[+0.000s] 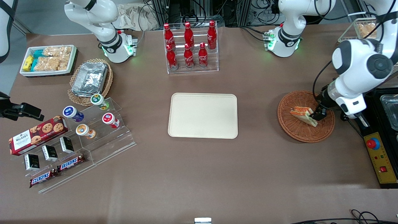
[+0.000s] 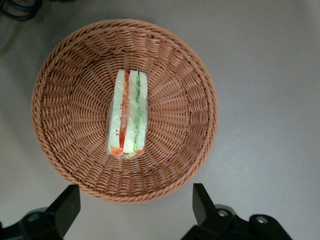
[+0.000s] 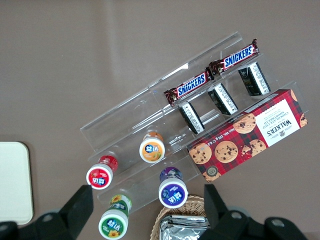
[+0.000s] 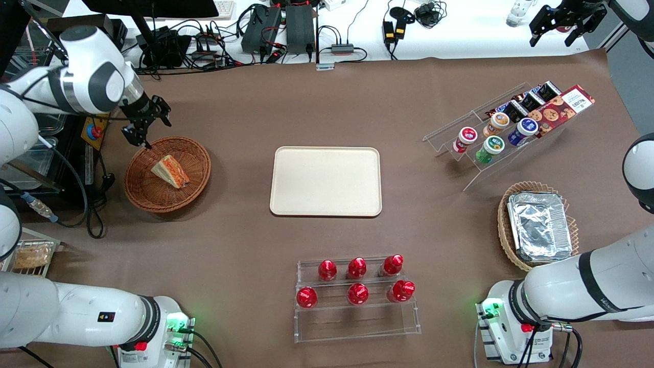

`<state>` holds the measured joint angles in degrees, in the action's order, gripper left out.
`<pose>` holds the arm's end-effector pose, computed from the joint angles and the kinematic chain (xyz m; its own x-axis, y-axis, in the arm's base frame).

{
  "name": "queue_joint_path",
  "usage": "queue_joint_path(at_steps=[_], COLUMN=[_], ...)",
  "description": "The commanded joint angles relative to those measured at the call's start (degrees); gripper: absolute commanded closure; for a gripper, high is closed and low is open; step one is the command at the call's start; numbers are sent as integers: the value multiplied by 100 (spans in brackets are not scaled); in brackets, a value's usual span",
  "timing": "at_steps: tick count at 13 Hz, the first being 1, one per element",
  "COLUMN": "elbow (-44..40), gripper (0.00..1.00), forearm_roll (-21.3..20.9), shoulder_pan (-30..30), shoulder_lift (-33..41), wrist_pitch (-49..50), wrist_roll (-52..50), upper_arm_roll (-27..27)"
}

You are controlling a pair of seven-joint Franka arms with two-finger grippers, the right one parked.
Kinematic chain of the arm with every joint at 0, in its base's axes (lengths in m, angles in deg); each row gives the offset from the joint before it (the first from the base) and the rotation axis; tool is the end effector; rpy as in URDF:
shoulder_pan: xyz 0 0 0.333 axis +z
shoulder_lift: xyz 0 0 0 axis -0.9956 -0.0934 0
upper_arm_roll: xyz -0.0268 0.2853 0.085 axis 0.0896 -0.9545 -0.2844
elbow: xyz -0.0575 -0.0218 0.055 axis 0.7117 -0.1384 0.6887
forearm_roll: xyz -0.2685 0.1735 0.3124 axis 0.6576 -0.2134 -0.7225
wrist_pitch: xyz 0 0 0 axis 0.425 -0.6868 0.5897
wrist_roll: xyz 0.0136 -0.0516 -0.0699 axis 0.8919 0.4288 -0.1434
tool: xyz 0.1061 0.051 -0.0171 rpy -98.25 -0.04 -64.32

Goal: Place sandwich from basket to tray
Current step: 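Lower the left gripper over the wrapped sandwich and close on it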

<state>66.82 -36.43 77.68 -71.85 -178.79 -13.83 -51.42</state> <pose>0.5576 -0.0144 0.3120 0.4083 0.9127 -0.0152 0.9124 -0.4086 -0.0262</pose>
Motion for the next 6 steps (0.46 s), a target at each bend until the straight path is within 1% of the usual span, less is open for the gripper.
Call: queue_joint_path(at_steps=[1,3,6], elbow=[659,1065,1277], gripper=[0,0,0], forearm_roll=[-80,-80,-62], shoulder_pan=[45,45,54], shoulder_lift=[189,40,-259], wrist_pitch=[-755,-1529,-2058], wrist_roll=[-179,-179,-188], upper_arm_roll=[-4,-30,-48])
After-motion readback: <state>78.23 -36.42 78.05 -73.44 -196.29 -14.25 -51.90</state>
